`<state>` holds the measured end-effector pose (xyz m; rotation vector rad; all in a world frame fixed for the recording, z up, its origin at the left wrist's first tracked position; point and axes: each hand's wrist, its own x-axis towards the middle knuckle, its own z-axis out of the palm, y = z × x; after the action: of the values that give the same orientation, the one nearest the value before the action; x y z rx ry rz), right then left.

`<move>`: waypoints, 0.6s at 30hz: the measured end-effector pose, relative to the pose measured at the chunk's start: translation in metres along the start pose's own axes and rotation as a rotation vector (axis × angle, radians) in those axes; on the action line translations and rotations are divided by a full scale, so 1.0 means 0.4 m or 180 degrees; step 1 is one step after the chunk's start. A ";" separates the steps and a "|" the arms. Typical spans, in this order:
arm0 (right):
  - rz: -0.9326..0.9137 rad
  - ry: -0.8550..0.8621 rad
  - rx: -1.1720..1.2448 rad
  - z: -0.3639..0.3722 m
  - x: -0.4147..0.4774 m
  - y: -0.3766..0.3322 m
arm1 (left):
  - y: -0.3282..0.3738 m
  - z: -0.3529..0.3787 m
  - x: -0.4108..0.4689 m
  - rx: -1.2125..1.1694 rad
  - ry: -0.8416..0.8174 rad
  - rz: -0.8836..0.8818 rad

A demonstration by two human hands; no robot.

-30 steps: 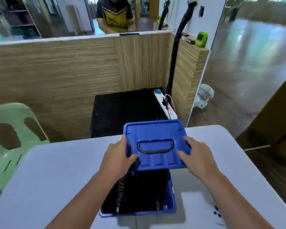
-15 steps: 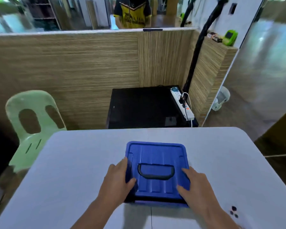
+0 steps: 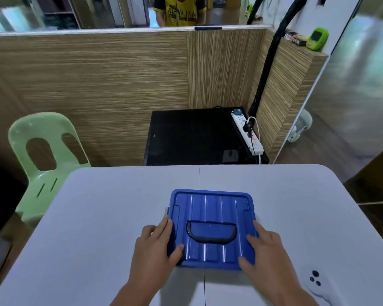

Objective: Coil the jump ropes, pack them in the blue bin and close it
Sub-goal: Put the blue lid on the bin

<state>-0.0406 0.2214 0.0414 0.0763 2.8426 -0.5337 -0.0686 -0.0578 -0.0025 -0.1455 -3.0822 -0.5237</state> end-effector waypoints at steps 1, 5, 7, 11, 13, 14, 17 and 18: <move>-0.0043 0.0019 -0.0003 -0.002 0.001 -0.001 | -0.001 0.003 0.000 -0.0021 0.0024 0.0018; -0.0216 0.0068 -0.0087 -0.009 0.017 0.001 | 0.010 -0.003 -0.008 -0.0235 -0.0125 -0.0096; -0.0253 0.0094 -0.0128 -0.013 0.035 0.007 | 0.025 -0.004 -0.018 -0.0245 -0.0167 -0.0206; -0.0369 0.0210 -0.0387 -0.030 0.066 0.004 | 0.036 -0.007 -0.041 -0.0842 0.0017 -0.0422; -0.0458 0.0235 -0.0380 -0.032 0.075 -0.015 | 0.023 0.001 -0.031 -0.1600 0.0306 -0.0935; -0.0589 0.0219 -0.0321 -0.028 0.078 -0.030 | 0.016 0.004 -0.020 -0.2033 0.0233 -0.1347; -0.1111 -0.0072 -0.0367 -0.001 0.091 -0.085 | 0.017 -0.005 0.013 -0.3530 -0.0406 -0.2323; -0.1207 -0.0190 -0.0424 0.009 0.096 -0.104 | 0.024 -0.014 0.021 -0.3774 -0.0554 -0.2426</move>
<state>-0.0809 0.1816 0.0429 -0.5019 2.8335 -0.4066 -0.0761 -0.0498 0.0062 1.0251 -2.3557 -2.3162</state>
